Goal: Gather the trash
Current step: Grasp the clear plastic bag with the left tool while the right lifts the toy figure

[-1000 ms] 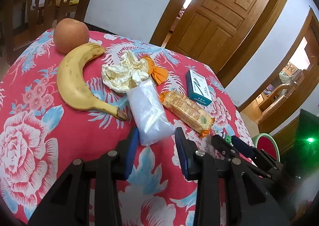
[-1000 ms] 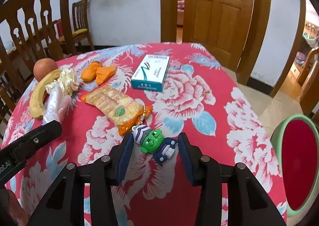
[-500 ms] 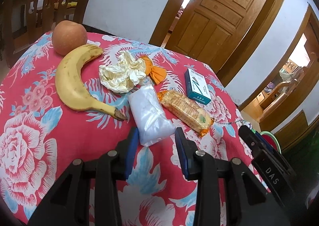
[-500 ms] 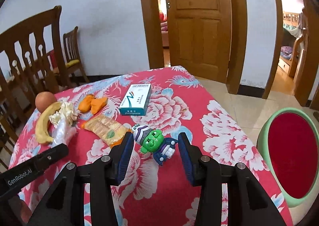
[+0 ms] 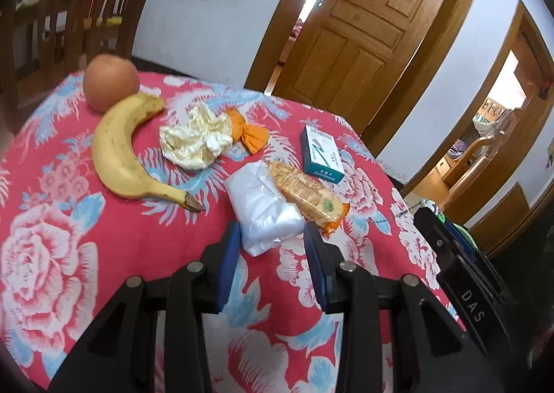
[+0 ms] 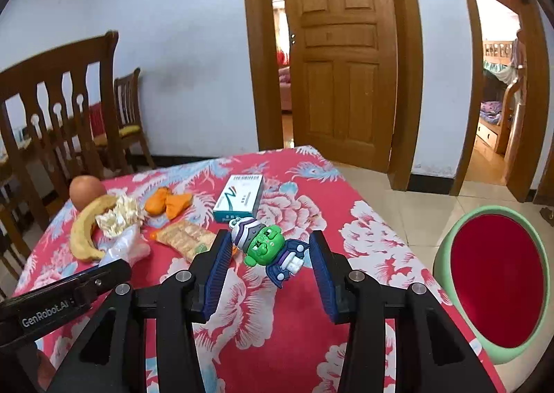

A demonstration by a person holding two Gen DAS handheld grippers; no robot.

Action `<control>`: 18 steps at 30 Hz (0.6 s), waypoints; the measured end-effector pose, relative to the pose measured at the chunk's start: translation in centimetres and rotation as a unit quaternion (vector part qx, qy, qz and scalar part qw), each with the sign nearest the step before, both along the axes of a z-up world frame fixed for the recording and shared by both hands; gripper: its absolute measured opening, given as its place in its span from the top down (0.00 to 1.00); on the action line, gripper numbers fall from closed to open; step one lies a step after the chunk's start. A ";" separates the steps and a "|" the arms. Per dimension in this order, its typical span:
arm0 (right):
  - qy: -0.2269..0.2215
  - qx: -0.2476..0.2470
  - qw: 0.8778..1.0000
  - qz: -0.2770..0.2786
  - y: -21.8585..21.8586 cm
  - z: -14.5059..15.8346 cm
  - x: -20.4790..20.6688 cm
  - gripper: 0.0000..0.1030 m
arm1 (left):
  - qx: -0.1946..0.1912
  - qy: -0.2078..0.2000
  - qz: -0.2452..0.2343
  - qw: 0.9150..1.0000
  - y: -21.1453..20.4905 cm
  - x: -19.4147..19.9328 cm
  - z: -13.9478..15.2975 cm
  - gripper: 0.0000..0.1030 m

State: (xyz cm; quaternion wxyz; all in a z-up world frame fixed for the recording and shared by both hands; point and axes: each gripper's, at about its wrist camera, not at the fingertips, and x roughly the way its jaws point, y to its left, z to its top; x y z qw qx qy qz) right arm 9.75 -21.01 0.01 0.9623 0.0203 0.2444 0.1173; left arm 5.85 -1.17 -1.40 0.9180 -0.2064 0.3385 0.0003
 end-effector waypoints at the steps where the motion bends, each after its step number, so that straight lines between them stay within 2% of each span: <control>1: 0.000 0.008 1.000 0.000 -0.3 0.0 -0.2 0.54 | 0.008 -0.001 0.000 1.000 -0.2 0.0 0.3 0.64; 6: 0.005 0.032 0.999 -0.004 -1.4 0.3 -0.8 0.54 | 0.023 -0.008 -0.002 1.000 -1.2 -0.3 1.3 0.64; 11: -0.012 0.037 0.999 0.002 -3.0 1.7 -1.6 0.54 | 0.030 -0.002 -0.019 0.999 -3.1 0.1 1.3 0.64; 14: 0.006 0.072 0.997 0.020 -4.6 1.7 -1.7 0.54 | 0.030 -0.001 -0.023 0.999 -4.4 0.1 1.6 0.64; 18: 0.011 0.078 0.997 0.019 -5.9 1.3 -2.3 0.54 | 0.033 -0.010 -0.037 0.999 -6.6 -0.1 2.3 0.64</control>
